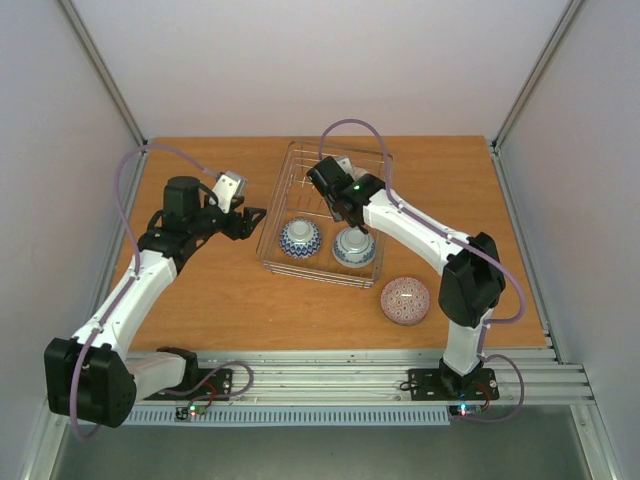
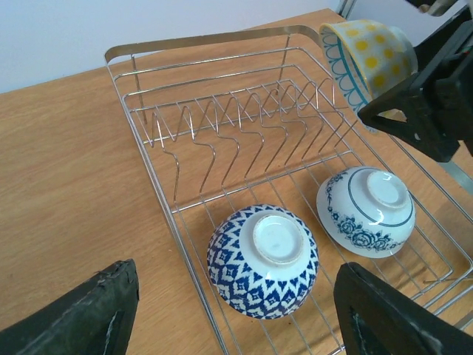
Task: Load the bowls into the dish rack
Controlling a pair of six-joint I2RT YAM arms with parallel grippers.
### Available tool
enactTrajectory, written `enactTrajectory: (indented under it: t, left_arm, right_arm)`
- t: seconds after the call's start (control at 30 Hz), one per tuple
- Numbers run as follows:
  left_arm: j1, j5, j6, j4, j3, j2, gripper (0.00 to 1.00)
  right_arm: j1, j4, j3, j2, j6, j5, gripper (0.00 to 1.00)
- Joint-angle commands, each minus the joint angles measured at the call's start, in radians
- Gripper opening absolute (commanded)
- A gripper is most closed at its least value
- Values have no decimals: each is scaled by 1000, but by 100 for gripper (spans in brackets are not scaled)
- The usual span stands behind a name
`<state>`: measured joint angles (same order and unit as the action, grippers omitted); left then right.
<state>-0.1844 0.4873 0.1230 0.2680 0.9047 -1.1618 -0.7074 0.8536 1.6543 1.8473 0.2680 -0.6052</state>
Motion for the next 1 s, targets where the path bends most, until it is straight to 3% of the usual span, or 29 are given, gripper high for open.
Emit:
enactTrajectory:
  t: [0.0, 0.67, 0.9, 0.97]
  left_arm:
    - [7, 25, -11, -51, -10, -8, 73]
    - [7, 56, -10, -52, -8, -35, 73]
    - [7, 63, -9, -52, -7, -35, 73]
    - [7, 64, -9, -52, -7, -35, 73]
  right_arm:
    - [25, 19, 60, 26, 11, -111, 1]
    - [93, -45, 67, 170, 28, -13, 1]
    - [110, -28, 121, 244, 27, 4, 6]
    - [112, -32, 122, 255, 27, 10, 15]
